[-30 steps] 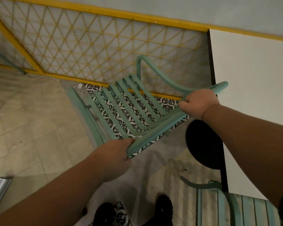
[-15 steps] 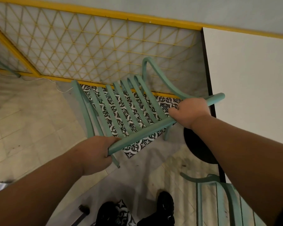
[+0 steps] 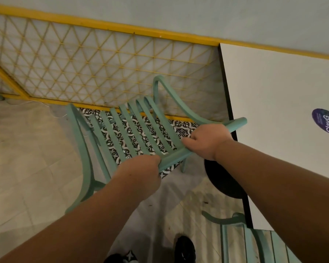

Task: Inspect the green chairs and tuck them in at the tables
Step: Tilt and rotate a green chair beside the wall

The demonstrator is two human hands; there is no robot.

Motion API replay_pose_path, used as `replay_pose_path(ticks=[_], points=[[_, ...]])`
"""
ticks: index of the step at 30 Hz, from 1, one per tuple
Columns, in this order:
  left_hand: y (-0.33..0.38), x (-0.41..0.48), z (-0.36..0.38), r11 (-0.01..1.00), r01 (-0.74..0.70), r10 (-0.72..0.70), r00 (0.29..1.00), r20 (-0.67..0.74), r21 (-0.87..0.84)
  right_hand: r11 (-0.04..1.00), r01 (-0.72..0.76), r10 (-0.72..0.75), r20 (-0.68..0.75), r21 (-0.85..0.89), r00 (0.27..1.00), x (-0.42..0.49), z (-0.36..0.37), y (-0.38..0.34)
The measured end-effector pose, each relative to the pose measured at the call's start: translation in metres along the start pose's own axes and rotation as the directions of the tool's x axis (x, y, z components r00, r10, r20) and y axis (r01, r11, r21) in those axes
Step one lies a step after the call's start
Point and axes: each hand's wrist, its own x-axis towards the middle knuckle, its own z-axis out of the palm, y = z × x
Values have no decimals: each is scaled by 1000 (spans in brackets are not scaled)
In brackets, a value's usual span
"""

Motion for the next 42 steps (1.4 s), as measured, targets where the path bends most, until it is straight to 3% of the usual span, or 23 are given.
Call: replay_pose_path(ticks=[5, 11, 20, 29, 42], points=[[-6, 3, 7, 1000, -24, 23, 999, -31, -19, 993, 95, -105, 151, 75, 983, 13, -7, 25], [-3, 4, 2, 1000, -5, 5, 1000, -18, 15, 1000, 26, -25, 179, -3, 984, 15, -12, 72], [-2, 1, -4, 1000, -16, 15, 999, 30, 11, 993, -107, 114, 158, -50, 981, 9, -9, 64], [-10, -10, -5, 999, -7, 5, 999, 41, 49, 987, -156, 160, 176, -37, 971, -4, -5, 51], [-38, -36, -6, 982, -140, 132, 989, 67, 126, 971, -238, 224, 233, 34, 946, -51, 6, 18]])
